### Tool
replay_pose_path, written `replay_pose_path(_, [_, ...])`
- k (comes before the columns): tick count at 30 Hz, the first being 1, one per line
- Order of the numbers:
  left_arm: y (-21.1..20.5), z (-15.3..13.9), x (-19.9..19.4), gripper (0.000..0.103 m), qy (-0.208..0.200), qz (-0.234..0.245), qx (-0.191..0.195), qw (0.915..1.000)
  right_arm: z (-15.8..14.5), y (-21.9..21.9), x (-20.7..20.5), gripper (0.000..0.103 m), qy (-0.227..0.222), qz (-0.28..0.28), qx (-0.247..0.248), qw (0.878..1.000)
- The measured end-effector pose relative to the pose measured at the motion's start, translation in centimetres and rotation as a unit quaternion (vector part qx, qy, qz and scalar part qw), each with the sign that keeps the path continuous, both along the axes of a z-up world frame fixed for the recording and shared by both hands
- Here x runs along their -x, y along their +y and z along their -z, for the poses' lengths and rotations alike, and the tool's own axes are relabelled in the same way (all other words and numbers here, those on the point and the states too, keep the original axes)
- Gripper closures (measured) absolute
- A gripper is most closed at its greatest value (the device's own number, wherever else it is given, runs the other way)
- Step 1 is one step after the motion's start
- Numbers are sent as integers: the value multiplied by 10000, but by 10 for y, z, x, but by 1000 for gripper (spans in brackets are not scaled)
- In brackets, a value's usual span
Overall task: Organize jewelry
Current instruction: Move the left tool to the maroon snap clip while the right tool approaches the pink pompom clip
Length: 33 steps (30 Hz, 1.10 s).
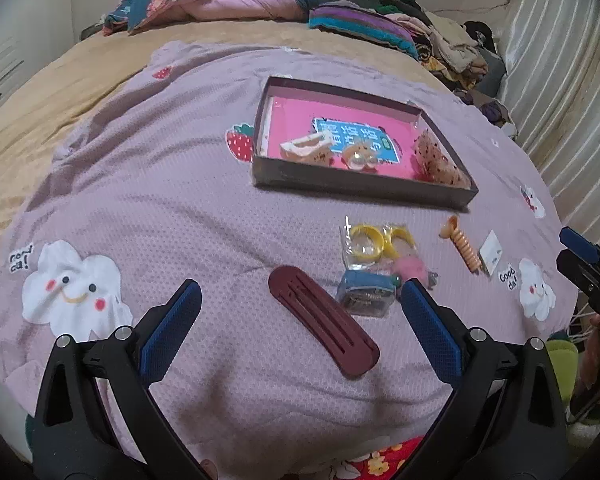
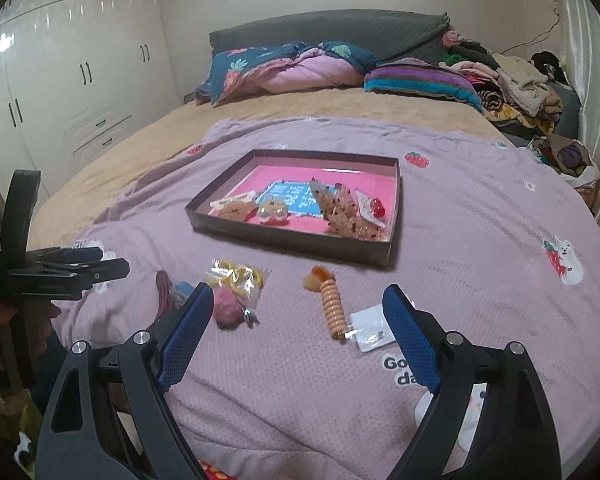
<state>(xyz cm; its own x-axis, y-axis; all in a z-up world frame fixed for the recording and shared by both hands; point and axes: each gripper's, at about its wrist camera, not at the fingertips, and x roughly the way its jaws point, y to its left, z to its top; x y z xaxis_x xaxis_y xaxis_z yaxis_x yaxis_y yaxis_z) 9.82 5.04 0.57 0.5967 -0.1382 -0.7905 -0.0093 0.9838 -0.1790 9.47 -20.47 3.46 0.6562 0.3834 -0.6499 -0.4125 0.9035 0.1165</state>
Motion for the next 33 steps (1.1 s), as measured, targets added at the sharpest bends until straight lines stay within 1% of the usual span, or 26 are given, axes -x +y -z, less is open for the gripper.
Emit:
replay_pose_path(4, [-4,6,3,10,68,57,-98,9999,5,3,3,17,70,-125,75,9999])
replay_pose_path(14, [-17,20,11,10,244,264,-105,9993,22,16,10,17,312,-460,385,9977])
replay_pose_path(23, [-32,39,10,10,437,460,-145,9979,32,20,9,17,447,-577,432,9964])
replay_pose_path(26, [-37,47,7,10,474,479,-237,9974,35,18,7,17,482,-556,434,9963])
replay_pose_path(28, [-39,51,4,10,507,494,-216,9973,37,16,4,17,519,-536,420,9963])
replay_pose_path(30, [-42,55,0,17,505,507,-268,9971,40,15,-1,17,568,-515,414,9962])
replay_pose_path(32, [-44,60,-4,28,544,513,-353,9966,43,16,-3,17,606,-511,420,9960])
replay_pose_path(33, [-43,63,-5,31,582,498,-374,9964,44,17,-5,17,609,-531,437,9958])
